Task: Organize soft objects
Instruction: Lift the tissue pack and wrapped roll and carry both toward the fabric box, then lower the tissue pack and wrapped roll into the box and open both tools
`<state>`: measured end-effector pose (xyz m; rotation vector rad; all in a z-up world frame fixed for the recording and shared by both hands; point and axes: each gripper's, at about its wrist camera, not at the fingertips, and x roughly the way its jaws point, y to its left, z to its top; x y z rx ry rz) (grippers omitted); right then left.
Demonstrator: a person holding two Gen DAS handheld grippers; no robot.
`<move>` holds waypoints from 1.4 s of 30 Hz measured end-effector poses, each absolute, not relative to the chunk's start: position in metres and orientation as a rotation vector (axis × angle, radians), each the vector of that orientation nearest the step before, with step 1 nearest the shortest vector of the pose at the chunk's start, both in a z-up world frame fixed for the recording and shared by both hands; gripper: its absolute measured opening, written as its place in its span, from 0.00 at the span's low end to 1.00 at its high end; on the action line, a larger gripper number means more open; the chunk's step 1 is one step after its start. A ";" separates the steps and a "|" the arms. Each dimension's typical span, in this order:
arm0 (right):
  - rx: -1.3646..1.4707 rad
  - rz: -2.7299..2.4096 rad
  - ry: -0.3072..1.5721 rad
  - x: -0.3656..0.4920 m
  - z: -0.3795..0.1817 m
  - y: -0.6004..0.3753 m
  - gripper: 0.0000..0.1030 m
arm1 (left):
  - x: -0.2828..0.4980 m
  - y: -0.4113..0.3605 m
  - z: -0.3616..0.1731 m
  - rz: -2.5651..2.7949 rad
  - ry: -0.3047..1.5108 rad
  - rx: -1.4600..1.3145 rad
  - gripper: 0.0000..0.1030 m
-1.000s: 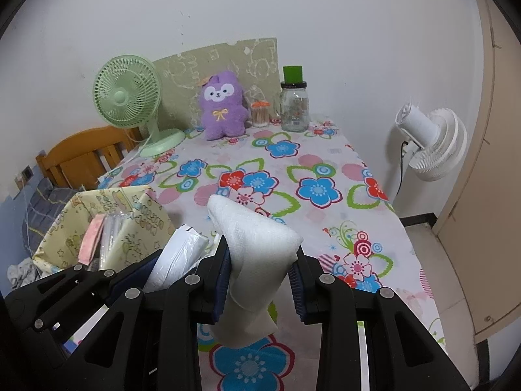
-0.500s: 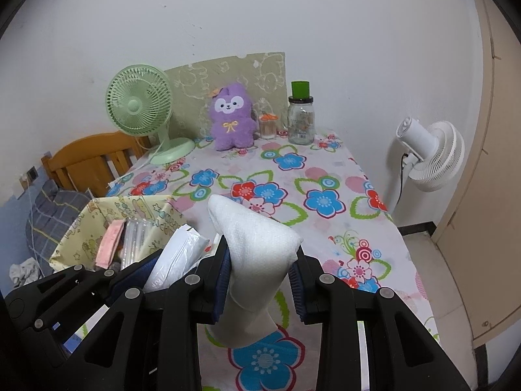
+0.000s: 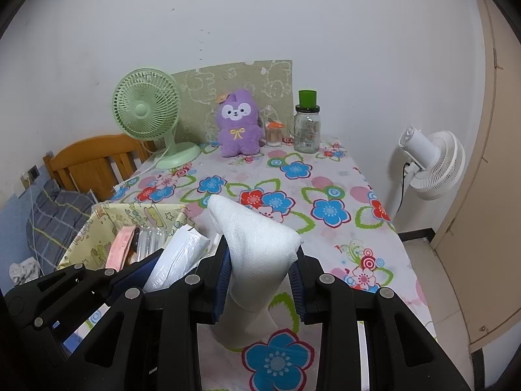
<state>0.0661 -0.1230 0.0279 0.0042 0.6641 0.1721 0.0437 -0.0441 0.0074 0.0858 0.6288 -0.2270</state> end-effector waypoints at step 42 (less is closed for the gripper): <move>-0.047 0.296 0.715 0.119 0.012 -0.021 0.34 | 0.083 0.051 -0.004 -0.115 0.674 0.038 0.23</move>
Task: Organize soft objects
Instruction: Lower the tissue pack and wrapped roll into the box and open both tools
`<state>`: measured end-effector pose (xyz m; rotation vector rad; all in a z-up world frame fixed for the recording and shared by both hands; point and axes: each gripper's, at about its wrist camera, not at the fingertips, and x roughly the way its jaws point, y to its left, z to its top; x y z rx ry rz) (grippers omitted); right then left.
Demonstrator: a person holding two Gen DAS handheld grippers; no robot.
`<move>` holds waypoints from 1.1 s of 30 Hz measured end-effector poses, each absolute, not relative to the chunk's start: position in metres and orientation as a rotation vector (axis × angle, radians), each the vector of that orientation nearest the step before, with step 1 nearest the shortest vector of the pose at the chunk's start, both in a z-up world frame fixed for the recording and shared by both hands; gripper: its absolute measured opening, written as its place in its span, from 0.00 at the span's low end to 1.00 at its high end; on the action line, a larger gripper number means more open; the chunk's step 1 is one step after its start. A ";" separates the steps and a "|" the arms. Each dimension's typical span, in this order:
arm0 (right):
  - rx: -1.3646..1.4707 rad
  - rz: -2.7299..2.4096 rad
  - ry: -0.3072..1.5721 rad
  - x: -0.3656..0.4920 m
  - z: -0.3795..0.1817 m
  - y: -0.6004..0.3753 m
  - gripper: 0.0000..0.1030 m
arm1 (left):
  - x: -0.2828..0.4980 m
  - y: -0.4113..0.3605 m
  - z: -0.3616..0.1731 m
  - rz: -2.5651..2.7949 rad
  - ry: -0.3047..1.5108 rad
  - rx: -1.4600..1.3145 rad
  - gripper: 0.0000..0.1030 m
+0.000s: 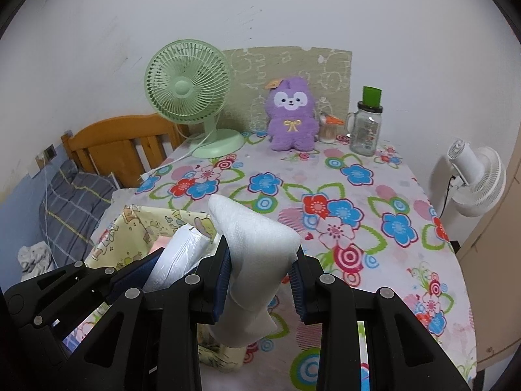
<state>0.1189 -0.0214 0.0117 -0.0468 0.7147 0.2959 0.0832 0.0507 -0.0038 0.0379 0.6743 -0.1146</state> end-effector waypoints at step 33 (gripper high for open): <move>-0.130 0.333 0.792 0.147 -0.022 0.038 0.39 | 0.105 0.108 -0.041 -0.033 0.721 -0.006 0.67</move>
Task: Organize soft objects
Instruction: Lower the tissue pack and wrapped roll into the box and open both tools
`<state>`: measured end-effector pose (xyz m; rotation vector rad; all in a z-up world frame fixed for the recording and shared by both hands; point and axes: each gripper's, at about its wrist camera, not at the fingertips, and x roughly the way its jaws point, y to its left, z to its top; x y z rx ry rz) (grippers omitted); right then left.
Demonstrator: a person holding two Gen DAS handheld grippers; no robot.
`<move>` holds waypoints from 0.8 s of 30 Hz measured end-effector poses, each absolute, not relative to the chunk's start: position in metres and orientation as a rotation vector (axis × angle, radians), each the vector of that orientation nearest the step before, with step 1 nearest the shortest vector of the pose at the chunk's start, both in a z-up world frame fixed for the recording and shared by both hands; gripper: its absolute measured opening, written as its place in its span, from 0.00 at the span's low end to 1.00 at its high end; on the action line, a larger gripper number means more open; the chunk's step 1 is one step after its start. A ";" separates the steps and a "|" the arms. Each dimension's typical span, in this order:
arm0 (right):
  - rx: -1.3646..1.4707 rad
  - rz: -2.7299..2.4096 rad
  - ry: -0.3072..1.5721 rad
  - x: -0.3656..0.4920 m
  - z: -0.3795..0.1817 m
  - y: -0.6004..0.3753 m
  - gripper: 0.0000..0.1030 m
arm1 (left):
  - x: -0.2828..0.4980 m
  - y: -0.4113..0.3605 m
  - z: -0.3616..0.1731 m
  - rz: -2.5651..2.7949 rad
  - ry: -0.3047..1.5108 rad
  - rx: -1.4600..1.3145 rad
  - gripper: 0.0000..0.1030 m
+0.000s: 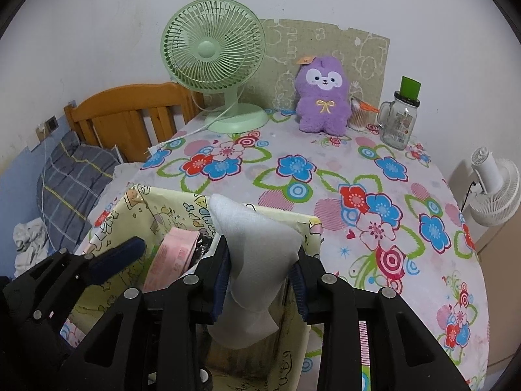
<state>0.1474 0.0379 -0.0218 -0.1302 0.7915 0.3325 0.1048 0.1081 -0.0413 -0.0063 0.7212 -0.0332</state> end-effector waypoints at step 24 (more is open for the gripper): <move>-0.185 0.332 0.701 0.113 -0.007 0.018 0.86 | 0.078 0.090 -0.031 -0.021 0.691 0.022 0.94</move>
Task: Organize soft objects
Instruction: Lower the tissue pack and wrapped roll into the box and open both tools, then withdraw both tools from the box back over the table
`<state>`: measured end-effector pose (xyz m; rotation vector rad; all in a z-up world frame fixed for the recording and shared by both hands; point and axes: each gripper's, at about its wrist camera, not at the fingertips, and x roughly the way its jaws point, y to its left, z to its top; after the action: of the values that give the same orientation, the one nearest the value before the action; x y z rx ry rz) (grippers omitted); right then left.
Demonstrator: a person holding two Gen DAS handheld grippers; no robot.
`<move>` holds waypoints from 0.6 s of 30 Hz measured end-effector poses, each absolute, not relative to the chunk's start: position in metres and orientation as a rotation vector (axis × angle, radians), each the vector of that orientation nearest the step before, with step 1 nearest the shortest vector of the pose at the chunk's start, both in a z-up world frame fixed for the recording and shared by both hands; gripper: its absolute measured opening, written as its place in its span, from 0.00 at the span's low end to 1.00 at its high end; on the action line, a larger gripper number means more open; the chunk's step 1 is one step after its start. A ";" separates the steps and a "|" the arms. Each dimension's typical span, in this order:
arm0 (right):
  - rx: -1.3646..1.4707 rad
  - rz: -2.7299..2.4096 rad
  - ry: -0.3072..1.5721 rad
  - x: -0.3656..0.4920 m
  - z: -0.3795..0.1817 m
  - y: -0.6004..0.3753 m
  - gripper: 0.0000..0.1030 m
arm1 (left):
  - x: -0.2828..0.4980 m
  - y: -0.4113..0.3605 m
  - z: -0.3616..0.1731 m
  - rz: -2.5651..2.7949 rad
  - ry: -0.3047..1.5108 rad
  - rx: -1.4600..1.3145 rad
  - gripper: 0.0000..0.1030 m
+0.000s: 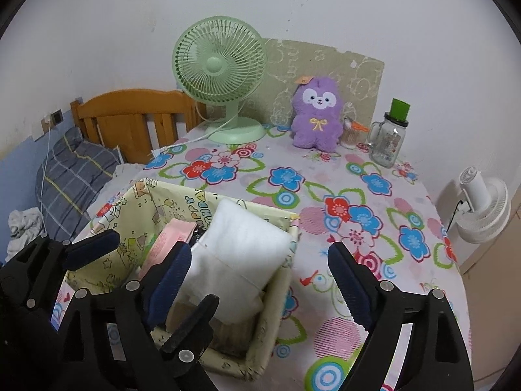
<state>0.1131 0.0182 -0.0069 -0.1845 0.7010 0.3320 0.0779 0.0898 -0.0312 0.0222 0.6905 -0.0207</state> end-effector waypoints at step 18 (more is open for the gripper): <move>-0.153 0.291 0.633 0.082 0.011 -0.031 0.90 | 0.054 0.050 -0.016 -0.029 0.636 0.053 1.00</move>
<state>0.0823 -0.0308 0.0105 -0.1533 0.6332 0.2908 0.0539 0.0497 -0.0164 0.0530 0.6361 -0.0289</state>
